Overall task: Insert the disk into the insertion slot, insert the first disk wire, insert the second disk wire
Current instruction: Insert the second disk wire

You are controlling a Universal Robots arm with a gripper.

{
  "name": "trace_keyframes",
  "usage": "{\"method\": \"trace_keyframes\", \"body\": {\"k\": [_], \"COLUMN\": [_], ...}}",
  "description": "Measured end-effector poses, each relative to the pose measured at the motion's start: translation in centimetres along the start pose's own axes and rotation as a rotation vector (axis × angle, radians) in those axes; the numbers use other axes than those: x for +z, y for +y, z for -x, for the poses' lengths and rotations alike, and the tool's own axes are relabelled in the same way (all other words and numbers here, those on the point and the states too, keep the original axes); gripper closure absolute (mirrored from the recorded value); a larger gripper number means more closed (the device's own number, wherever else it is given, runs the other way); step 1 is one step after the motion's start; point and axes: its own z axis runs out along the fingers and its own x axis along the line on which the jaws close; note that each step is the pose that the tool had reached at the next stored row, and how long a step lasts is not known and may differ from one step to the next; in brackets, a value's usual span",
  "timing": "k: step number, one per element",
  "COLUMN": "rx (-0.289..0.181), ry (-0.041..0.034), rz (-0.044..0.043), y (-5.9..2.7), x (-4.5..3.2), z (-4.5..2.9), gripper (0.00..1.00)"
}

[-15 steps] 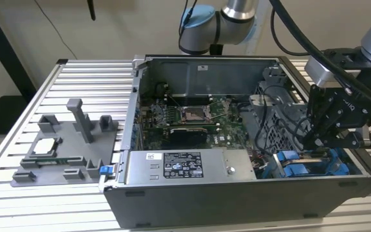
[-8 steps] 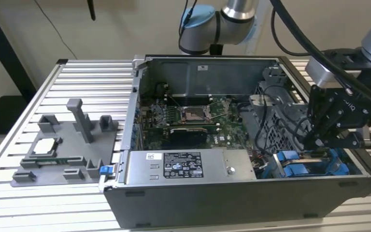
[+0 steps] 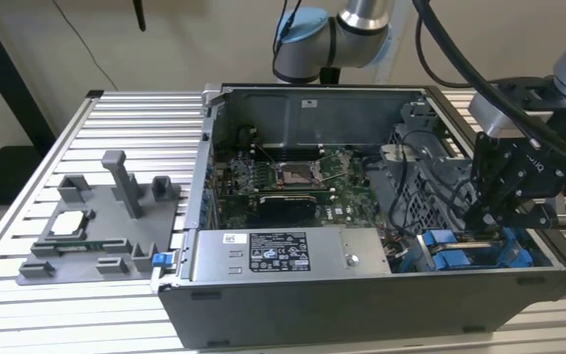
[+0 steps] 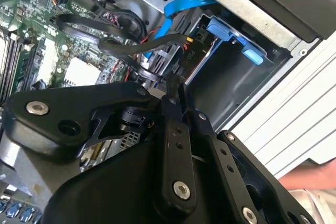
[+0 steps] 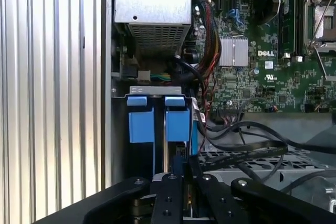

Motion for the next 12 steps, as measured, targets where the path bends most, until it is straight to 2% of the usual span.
{"method": "trace_keyframes", "body": {"k": [12], "rx": [-0.001], "ry": [-0.0001], "rz": [0.0], "y": [-0.7], "x": [0.48], "z": [-0.02], "gripper": [1.0]}}
